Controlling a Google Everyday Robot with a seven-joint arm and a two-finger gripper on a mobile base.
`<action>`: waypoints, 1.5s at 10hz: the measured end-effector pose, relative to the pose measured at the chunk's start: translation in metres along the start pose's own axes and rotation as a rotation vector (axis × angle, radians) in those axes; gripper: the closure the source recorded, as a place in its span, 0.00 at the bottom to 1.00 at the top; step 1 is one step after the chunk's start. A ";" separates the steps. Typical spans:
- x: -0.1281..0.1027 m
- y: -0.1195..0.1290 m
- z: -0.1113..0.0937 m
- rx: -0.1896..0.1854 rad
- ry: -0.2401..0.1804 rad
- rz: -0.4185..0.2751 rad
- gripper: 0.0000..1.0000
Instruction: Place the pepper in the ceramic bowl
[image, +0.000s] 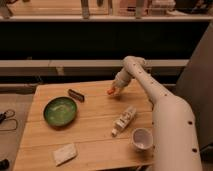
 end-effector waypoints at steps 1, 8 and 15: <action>-0.004 -0.001 -0.004 0.007 -0.002 -0.007 1.00; -0.033 0.013 -0.026 0.035 -0.025 -0.041 1.00; -0.069 0.018 -0.035 0.032 -0.048 -0.089 1.00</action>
